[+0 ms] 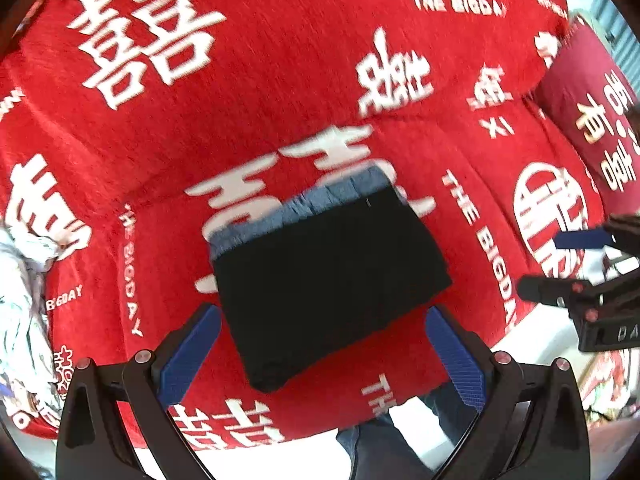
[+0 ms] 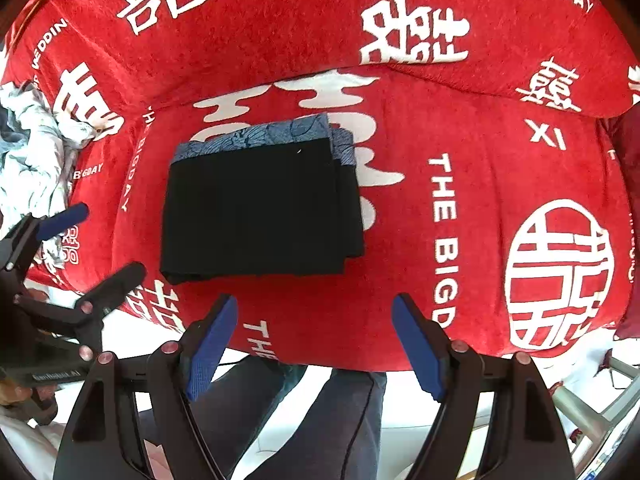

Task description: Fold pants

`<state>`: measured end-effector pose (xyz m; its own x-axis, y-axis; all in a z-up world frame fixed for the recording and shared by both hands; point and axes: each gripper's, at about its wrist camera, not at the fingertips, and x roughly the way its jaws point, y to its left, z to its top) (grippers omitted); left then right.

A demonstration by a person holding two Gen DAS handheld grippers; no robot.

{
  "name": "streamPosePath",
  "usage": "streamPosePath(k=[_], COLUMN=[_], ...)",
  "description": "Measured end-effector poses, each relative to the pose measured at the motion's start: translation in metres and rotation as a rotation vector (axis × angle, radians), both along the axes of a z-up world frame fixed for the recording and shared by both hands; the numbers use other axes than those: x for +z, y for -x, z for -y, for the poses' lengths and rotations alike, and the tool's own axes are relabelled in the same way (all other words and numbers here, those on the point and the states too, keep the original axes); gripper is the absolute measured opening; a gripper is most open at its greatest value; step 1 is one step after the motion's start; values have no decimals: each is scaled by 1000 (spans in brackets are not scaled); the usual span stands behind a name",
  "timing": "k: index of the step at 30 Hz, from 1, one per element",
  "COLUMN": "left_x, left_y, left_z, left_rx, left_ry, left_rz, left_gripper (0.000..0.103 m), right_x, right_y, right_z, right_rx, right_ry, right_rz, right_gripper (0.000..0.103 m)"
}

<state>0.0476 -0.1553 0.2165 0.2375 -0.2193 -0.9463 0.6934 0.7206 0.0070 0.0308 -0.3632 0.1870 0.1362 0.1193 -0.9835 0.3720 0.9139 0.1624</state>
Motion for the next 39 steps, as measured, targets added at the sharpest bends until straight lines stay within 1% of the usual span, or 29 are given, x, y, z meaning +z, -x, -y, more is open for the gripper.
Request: streamPosePath(k=[2,5,9,12,16,18,21,24,26,28,31,35,37,39], left_x=[5,6,6,5,3,1,-7,-14,-21,-27,-35,-47,-51,-51], left_y=[-3,-12,-15,-18,-21,-23,-30,-33,-35,-34,-32,-30,-29,-28], left_z=[-1,-3,-5,-10,-15,-17,-21,-27,-32,-38,-44,-51,-53,-53], left_rx=[27,52,73,88,95,101,124,153,179,194,210,233,237,238], left_ry=[26,61,52,60,56,39,13,-9,-46,-68,-104,-137,-156,-155], left_rz=[20,-6,11,-2,8,5,-44,-70,-82,-94,-110,-142,-143,-144], left_gripper=[103,103,103,103,103,103,103,103,103,103,103,103,103,103], right_x=[4,7,11,13,15,14,11,6,1,-3,-6,-11,-14,-16], right_y=[1,2,0,-2,-4,-5,-7,-10,-12,-15,-19,-27,-31,-33], right_z=[2,3,-1,-5,-11,-13,-14,-15,-18,-21,-25,-23,-22,-22], right_rx=[2,4,28,43,66,72,61,42,33,31,30,19,13,12], right_ry=[16,33,65,79,102,108,95,73,62,68,123,109,97,94], right_rz=[0,-8,-15,-18,-27,-30,-36,-34,-37,-36,-34,-33,-42,-45], right_gripper=[82,82,82,82,82,82,82,82,82,82,82,82,82,82])
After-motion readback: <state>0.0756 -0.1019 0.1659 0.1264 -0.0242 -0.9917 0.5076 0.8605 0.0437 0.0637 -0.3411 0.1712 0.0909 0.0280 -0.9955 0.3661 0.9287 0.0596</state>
